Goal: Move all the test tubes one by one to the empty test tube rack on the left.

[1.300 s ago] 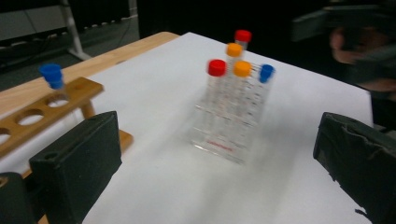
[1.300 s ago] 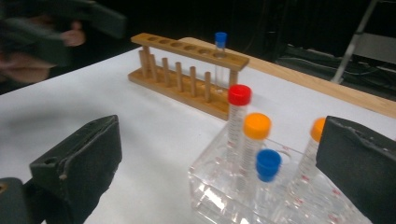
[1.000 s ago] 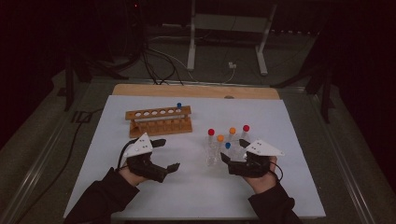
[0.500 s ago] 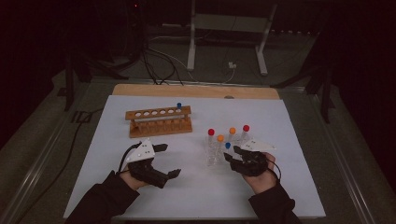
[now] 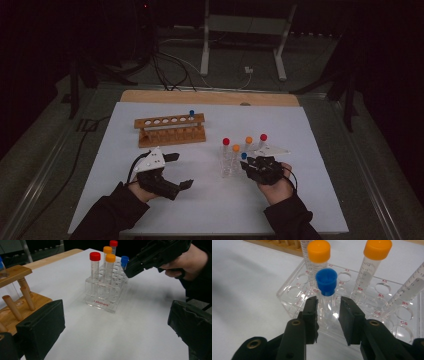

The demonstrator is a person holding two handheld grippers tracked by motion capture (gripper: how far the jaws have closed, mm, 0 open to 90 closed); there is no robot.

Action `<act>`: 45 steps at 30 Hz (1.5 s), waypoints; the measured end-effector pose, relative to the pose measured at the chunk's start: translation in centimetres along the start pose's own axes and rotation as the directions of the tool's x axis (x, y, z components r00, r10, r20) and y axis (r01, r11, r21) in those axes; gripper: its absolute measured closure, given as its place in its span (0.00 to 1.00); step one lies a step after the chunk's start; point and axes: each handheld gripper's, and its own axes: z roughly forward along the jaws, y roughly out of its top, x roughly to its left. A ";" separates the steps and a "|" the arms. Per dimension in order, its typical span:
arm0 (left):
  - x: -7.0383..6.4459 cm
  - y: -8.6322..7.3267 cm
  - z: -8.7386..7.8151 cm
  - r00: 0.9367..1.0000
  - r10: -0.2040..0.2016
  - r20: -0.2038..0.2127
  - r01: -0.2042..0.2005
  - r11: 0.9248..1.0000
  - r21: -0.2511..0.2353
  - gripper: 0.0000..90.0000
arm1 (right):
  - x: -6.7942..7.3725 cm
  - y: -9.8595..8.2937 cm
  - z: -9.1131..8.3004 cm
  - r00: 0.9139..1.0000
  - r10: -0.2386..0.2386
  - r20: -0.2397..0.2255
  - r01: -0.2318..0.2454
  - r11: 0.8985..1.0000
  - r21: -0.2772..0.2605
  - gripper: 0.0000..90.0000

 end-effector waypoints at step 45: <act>-0.2 0.3 0.0 0.999 0.007 0.035 -0.007 1.000 0.012 0.02 | 2.3 2.1 -4.9 0.996 -0.092 0.021 0.095 0.977 -0.192 0.86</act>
